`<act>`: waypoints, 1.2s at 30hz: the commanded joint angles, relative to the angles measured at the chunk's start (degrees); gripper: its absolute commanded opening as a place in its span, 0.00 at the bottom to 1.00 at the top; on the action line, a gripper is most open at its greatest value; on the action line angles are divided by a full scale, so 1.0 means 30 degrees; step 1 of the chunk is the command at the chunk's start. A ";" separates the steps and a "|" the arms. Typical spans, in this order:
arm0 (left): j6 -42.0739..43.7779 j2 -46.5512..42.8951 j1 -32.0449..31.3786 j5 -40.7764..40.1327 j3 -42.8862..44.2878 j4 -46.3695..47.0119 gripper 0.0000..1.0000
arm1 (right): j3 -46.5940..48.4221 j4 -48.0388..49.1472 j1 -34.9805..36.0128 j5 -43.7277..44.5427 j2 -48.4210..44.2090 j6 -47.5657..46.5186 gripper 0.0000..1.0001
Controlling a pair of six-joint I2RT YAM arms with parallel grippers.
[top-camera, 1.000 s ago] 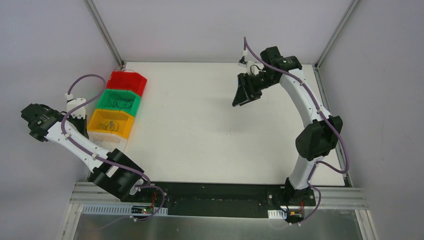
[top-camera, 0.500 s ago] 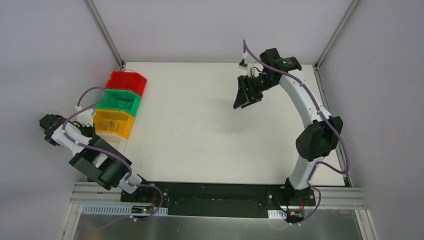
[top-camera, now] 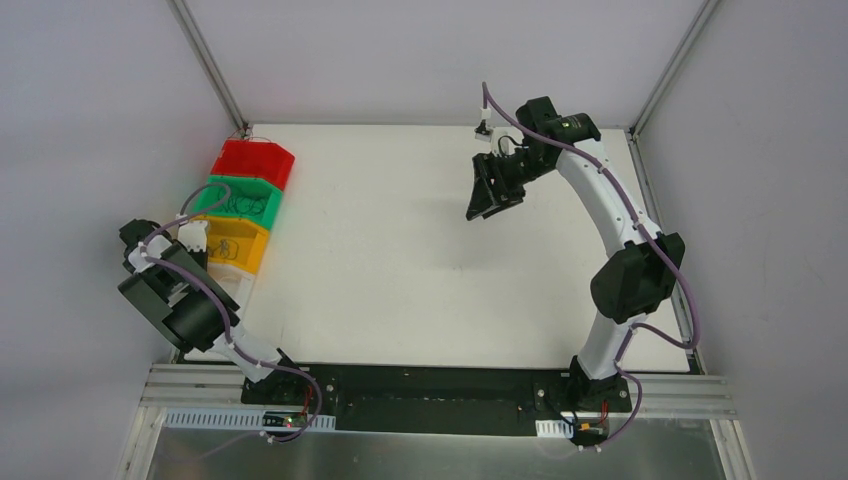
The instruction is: Untangle the cables
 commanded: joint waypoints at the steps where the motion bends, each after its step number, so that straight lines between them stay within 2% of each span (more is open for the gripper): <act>1: -0.0284 0.0182 0.0083 -0.1813 0.0488 0.0849 0.11 | 0.0288 -0.0527 0.0084 0.0346 -0.0993 -0.0142 0.60; 4: 0.0373 -0.0871 0.0309 -0.1453 0.0560 -0.0171 0.31 | 0.0121 -0.0285 0.0075 0.0348 -0.1147 -0.0171 0.60; 7: 0.0944 -0.2121 0.0430 -0.1293 0.0779 -0.1145 0.44 | -0.0142 0.0096 0.0076 0.0249 -0.1312 -0.0143 0.60; 12: 0.1639 -0.3897 0.0457 -0.1289 0.1844 -0.2540 0.57 | -0.0469 0.0630 0.0061 0.0019 -0.1395 -0.0162 0.61; 16: 0.1662 -0.4461 0.0470 -0.1050 0.3495 -0.3984 0.66 | -0.0577 0.0929 0.0070 -0.0134 -0.1399 -0.0194 0.61; 18: 0.1401 -0.4576 0.0384 -0.1086 0.4336 -0.4581 0.73 | -0.0653 0.1056 0.0073 -0.0151 -0.1473 -0.0243 0.61; 21: 0.0200 -0.4284 -0.0476 -0.1911 0.6185 -0.6058 0.94 | -0.0789 0.1182 0.0036 -0.0094 -0.1644 -0.0353 0.62; 22: -0.0484 -0.4057 -0.1109 -0.2195 0.7343 -0.6848 0.98 | -0.0898 0.1282 0.0049 0.0036 -0.1715 -0.0374 0.66; 24: -0.1985 -0.3309 -0.2347 -0.2657 0.9508 -0.9026 0.99 | -0.1178 0.1443 0.0046 0.0372 -0.1924 -0.0377 0.88; 26: -0.4075 -0.2349 -0.3753 -0.2994 1.1836 -1.0532 0.99 | -0.1439 0.1479 -0.0004 0.0609 -0.2155 -0.0359 0.99; 28: -0.6242 -0.1286 -0.4922 -0.2316 1.4313 -1.1884 0.99 | -0.1995 0.1627 -0.0106 0.0920 -0.2628 -0.0348 1.00; 32: -1.0807 0.0480 -0.7264 0.0807 1.7871 -1.2807 0.99 | -0.3875 0.2339 -0.0511 0.2101 -0.4094 -0.0388 1.00; 36: -1.2434 0.1753 -1.1529 0.0508 1.9723 -1.2759 0.99 | -0.5584 0.3123 -0.1309 0.3501 -0.5363 0.0274 1.00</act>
